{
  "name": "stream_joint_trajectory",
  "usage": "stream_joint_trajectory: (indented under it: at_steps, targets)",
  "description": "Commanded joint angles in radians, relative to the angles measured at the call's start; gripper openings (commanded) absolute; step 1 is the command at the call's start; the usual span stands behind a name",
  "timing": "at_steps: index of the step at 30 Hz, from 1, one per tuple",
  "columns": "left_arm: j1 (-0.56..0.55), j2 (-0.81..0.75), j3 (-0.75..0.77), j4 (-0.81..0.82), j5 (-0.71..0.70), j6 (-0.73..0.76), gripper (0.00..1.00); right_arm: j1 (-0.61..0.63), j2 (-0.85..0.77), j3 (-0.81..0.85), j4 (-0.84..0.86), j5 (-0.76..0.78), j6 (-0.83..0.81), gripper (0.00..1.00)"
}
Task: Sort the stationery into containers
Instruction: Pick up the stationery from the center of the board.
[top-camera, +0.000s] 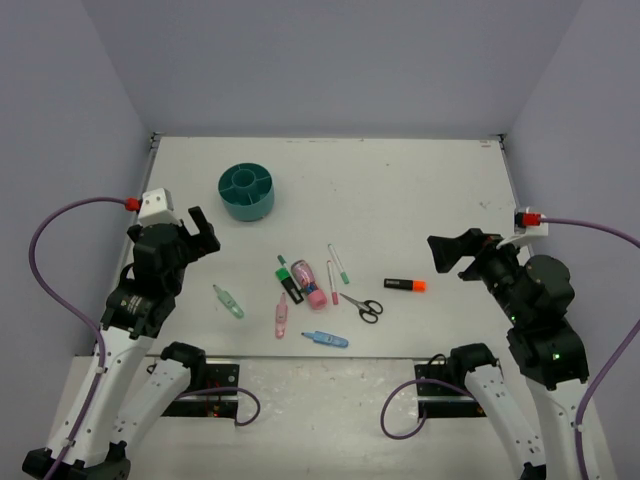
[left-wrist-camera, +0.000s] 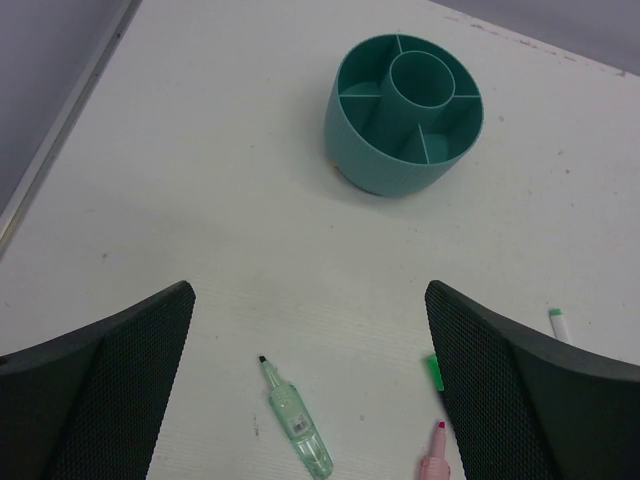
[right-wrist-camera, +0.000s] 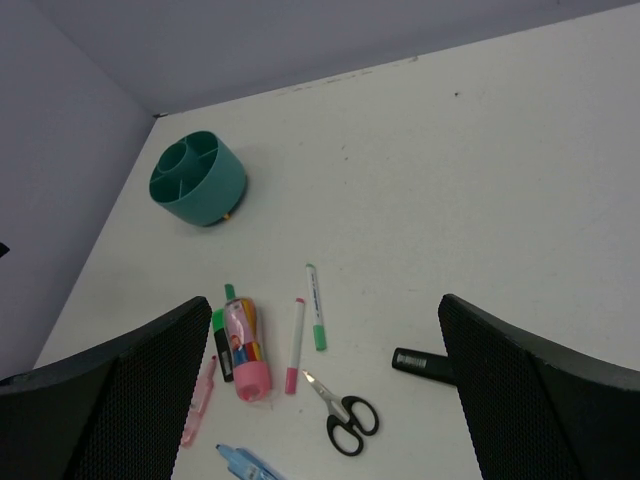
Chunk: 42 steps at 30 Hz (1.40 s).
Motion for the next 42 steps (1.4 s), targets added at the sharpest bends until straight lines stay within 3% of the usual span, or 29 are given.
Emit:
stream_joint_trajectory:
  at_steps: [1,8,13,16,19,26,33,42]
  targets:
    - [0.006,-0.007,0.003,0.015,0.003,0.006,1.0,-0.003,-0.009,-0.014,0.022,0.009,0.0,0.99]
    - [0.006,-0.007,0.003,0.015,0.003,0.006,1.0,-0.003,-0.008,-0.045,0.062,-0.037,0.007,0.99]
    - [0.009,-0.001,0.005,0.015,0.004,0.008,1.0,0.001,0.133,-0.037,0.083,-0.186,0.017,0.99]
    - [0.01,0.0,0.002,0.018,0.009,0.009,1.0,0.062,0.206,-0.034,0.099,-0.121,0.05,0.99]
    - [0.012,0.016,0.0,0.023,0.021,0.014,1.0,0.3,0.341,-0.006,0.112,0.089,0.052,0.99]
    - [0.012,0.035,0.0,0.026,0.04,0.02,1.0,0.654,0.761,0.147,0.099,0.379,0.052,0.98]
    - [0.012,0.04,-0.006,0.035,0.067,0.028,1.0,0.782,1.17,0.315,0.094,0.37,0.041,0.69]
    - [0.012,0.049,-0.007,0.042,0.084,0.031,1.0,0.816,1.325,0.335,0.135,0.294,0.026,0.6]
